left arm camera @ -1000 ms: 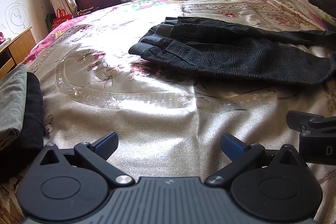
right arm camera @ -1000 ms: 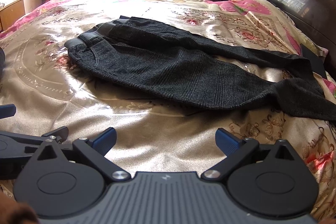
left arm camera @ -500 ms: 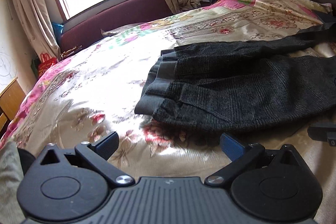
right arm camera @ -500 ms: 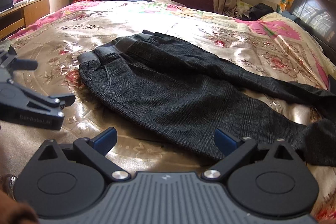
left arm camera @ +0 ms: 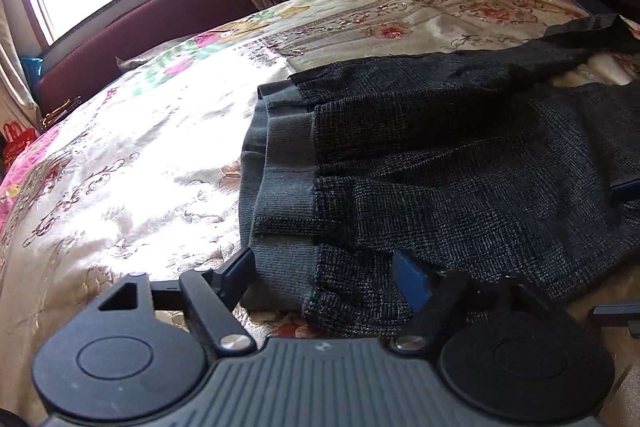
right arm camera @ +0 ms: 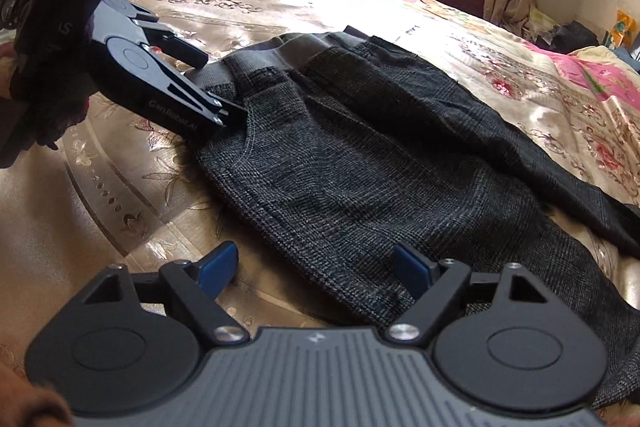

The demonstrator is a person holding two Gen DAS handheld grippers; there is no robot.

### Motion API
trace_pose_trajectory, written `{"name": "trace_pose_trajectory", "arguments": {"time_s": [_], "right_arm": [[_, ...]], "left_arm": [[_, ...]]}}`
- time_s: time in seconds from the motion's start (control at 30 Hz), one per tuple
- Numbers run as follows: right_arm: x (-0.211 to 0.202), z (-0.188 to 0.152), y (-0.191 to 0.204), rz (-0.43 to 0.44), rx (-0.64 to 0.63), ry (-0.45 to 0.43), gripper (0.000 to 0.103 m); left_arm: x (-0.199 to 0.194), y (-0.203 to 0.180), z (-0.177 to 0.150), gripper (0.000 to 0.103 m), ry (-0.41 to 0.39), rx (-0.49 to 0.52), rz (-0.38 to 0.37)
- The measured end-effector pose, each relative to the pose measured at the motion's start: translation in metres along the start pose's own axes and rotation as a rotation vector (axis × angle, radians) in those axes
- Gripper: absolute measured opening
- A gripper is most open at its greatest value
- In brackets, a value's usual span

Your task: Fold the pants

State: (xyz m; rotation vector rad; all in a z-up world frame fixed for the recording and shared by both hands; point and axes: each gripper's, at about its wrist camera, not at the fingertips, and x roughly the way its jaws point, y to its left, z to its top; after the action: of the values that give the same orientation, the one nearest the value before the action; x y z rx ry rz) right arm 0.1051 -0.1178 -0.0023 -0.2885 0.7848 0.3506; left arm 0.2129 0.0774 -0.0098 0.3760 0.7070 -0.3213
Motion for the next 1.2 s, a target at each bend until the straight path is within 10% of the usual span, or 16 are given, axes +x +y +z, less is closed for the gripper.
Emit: {"name": "trace_pose_trajectory", "arguments": {"time_s": [0.47,0.77,1.03,1.2], "right_arm": [[0.002,0.009,0.006,0.075,-0.063,-0.042,0.08],[0.018,0.013,0.006,0.083,-0.027,-0.032,0.077],[0.017,0.016,0.008,0.095,-0.084,-0.046,0.042],[0.021,0.019,0.008,0.091,-0.103,-0.044,0.04]], "left_arm": [[-0.008,0.024,-0.006,0.09,0.055,0.045,-0.058],[0.011,0.043,-0.004,0.073,0.102,-0.067,-0.155],[-0.013,0.038,-0.003,0.06,0.08,-0.043,-0.128],[-0.006,0.04,-0.003,0.06,0.095,-0.059,-0.13]]}}
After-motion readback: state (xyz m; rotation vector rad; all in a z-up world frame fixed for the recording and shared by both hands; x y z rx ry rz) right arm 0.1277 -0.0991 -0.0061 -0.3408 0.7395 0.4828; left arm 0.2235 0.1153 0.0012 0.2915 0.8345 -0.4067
